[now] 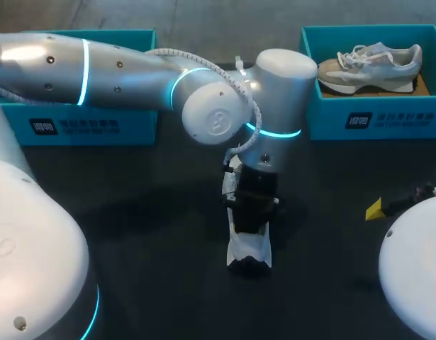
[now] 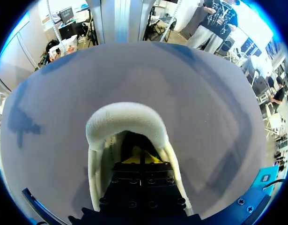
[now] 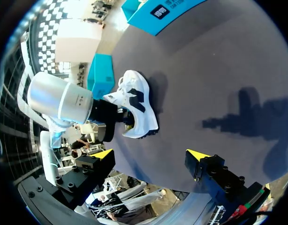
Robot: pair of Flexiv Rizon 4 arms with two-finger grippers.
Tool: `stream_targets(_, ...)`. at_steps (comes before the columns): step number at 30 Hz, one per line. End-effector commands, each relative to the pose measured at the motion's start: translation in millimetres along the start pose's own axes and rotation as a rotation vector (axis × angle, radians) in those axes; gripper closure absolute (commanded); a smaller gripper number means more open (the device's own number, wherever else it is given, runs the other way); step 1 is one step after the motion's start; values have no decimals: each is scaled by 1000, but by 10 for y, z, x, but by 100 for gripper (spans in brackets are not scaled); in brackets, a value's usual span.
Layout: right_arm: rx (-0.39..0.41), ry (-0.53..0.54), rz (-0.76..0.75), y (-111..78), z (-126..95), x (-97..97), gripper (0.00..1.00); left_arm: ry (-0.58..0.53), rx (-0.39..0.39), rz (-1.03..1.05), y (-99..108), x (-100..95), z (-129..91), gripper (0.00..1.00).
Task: Take the shoe out of the shoebox, open the shoe tongue, remove and reinsert the insole, then place the shoe into the shoebox
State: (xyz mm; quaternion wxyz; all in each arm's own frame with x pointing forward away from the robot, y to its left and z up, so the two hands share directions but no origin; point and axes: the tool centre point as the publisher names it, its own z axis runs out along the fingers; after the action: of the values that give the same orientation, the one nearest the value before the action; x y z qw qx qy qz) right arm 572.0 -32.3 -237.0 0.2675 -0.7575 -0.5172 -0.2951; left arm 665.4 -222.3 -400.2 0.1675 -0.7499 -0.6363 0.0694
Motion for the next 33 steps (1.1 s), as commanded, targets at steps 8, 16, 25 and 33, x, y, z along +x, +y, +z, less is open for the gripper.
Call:
stream_targets(8,-7,-4,1,-55,-26,7,0,-63,-26,-24,33,6,-1,100)
stream_targets(16,-7,-4,1,-55,-26,7,0,-68,-78,-15,40,5,-276,100)
stream_targets(25,-7,-4,1,-55,-26,7,0,-104,-99,1,44,-49,-361,100)
stream_targets(33,-7,-4,1,-55,-26,7,0,47,-66,31,11,-75,-203,100)
